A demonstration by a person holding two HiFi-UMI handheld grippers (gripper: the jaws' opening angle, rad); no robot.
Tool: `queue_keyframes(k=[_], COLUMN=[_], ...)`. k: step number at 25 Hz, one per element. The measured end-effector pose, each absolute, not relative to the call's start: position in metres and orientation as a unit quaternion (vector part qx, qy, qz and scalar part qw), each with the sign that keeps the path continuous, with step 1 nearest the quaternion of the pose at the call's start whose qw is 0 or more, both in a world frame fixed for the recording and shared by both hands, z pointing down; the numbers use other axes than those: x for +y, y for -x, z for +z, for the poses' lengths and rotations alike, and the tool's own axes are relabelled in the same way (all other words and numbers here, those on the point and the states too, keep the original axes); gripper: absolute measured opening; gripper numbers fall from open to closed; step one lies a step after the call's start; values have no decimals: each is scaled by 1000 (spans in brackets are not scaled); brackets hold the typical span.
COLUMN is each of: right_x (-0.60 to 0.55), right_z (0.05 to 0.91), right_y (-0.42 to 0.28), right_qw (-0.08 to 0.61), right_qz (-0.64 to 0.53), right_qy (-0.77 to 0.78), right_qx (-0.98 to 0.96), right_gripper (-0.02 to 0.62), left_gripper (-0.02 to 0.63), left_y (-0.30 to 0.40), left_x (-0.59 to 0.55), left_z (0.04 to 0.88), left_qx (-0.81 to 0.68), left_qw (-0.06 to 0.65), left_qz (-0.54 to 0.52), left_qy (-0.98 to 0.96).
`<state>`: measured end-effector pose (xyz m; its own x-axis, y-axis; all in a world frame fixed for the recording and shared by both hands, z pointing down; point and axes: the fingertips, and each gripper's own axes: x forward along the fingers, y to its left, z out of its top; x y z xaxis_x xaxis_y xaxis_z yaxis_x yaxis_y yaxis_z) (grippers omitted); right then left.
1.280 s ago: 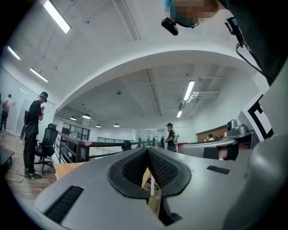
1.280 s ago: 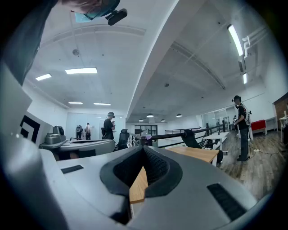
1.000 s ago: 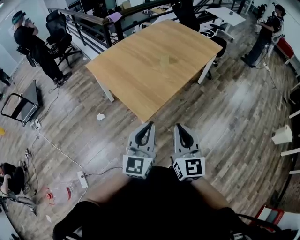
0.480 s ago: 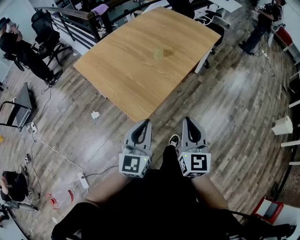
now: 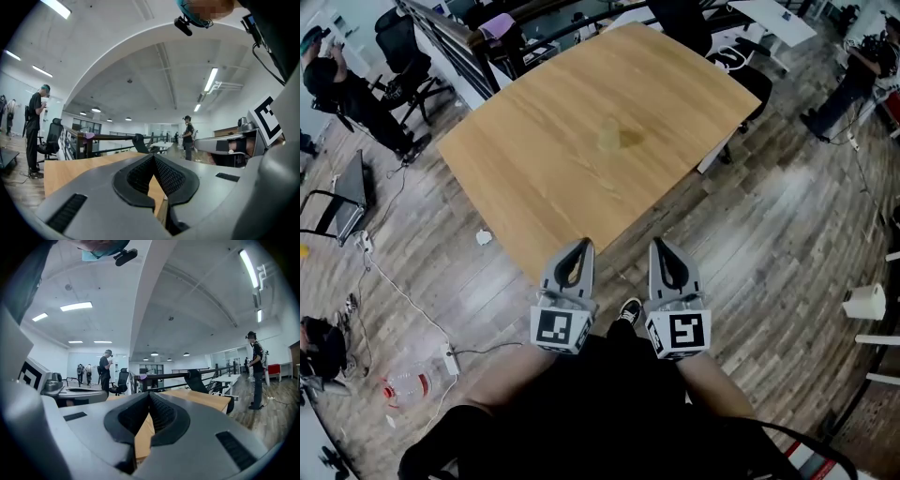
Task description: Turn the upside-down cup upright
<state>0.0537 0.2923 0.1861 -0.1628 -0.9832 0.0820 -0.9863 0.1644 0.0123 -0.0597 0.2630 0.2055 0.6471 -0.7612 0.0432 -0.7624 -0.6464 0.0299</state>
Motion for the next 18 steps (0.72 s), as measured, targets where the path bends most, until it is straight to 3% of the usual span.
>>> queue_keyframes(k=[18], right_x=[88], right_z=[241], right_y=[-70], right_qw=[77], right_qz=[57], right_qy=[-600], right_qx=[-794], right_gripper=[14], left_gripper=[8], left_y=[47], left_x=[62], left_z=[267], left_qx=[-464], left_qw=[58], left_qz=[53], left_qy=[-882])
